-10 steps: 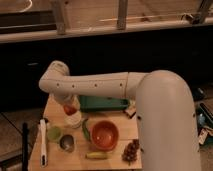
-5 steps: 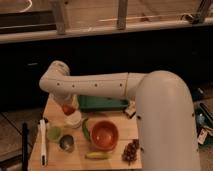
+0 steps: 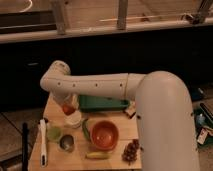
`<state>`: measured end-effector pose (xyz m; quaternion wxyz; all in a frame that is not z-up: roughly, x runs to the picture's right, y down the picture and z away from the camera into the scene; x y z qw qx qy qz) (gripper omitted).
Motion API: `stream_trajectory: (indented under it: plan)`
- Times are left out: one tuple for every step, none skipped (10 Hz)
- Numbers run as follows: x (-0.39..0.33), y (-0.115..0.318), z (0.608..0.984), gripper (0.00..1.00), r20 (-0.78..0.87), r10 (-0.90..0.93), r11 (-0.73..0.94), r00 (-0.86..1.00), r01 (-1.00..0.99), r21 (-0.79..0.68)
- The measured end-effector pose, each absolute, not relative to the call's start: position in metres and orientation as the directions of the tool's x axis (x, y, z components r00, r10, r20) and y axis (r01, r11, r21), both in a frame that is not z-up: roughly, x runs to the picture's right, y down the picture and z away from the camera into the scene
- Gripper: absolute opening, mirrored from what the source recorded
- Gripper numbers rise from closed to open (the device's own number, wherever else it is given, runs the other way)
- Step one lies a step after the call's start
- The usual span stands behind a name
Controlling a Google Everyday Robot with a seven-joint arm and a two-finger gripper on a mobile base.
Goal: Place apple in paper cup
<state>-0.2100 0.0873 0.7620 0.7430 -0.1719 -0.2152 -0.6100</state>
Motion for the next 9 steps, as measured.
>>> stream_trajectory:
  plan:
    - [-0.2116,0.0875,0.7626,0.06,0.532,-0.832,0.193,0.156,0.981,0.014]
    - [-0.2120,0.0872,0.7628,0.06,0.534,-0.832,0.192,0.152,0.981,0.019]
    - [-0.2120,0.0868,0.7638,0.06,0.537,-0.831,0.189,0.145,0.982,0.026]
    - [-0.2130,0.0873,0.7642,0.06,0.541,-0.830,0.185,0.138,0.982,0.033]
    - [-0.2143,0.0872,0.7646,0.06,0.543,-0.829,0.181,0.131,0.983,0.040]
    - [-0.2154,0.0873,0.7653,0.06,0.549,-0.827,0.176,0.121,0.983,0.049]
    - [-0.2165,0.0874,0.7655,0.06,0.552,-0.826,0.172,0.113,0.983,0.056]
    - [-0.2170,0.0877,0.7658,0.06,0.555,-0.825,0.169,0.107,0.984,0.062]
    - [-0.2179,0.0877,0.7660,0.06,0.560,-0.823,0.166,0.099,0.984,0.071]
